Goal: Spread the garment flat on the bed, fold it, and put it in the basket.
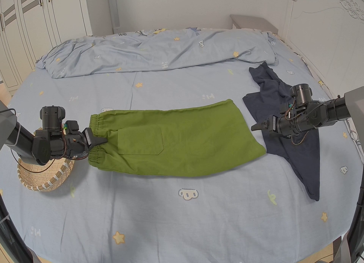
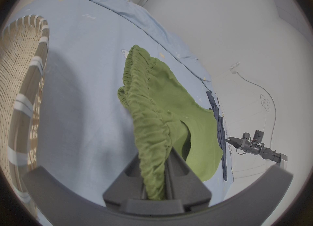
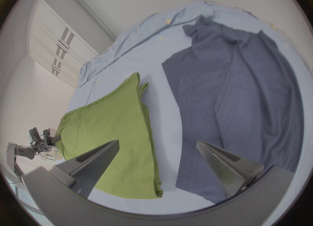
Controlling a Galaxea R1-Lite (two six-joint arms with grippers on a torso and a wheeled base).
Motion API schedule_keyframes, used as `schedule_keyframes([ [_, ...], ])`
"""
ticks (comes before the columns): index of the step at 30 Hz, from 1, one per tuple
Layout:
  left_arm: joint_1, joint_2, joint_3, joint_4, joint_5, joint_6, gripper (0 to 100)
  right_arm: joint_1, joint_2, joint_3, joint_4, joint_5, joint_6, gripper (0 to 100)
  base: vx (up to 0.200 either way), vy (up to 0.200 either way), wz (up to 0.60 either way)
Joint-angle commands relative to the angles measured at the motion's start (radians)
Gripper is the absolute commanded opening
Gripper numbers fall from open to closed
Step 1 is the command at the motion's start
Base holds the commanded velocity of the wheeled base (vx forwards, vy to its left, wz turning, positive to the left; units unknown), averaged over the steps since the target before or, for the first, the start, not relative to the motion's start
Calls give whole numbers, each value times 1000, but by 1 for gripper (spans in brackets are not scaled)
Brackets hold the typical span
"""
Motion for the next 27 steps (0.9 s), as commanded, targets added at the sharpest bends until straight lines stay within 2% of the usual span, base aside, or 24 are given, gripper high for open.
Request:
schedule_keyframes([
  [1, 0, -13, -1, -1, 0, -1, 0, -11, 84, -16, 2, 44, 2, 100, 0, 0, 0],
  [4, 0, -14, -3, -1, 0, -1, 0, -11, 93, -16, 2, 81, 4, 100, 0, 0, 0],
  [5, 0, -13, -3, -1, 0, -1, 0, -9, 93, -11, 2, 129, 7, 100, 0, 0, 0],
  [10, 2, -13, -6, -1, 0, -1, 0, -6, 93, -8, 2, 158, 22, 100, 0, 0, 0],
  [12, 0, -13, -4, -1, 0, -1, 0, -6, 90, -1, 4, 190, 24, 100, 0, 0, 0],
  [27, 0, -14, -6, -1, 0, -1, 0, 24, -4, 122, -107, 185, 12, 100, 0, 0, 0],
])
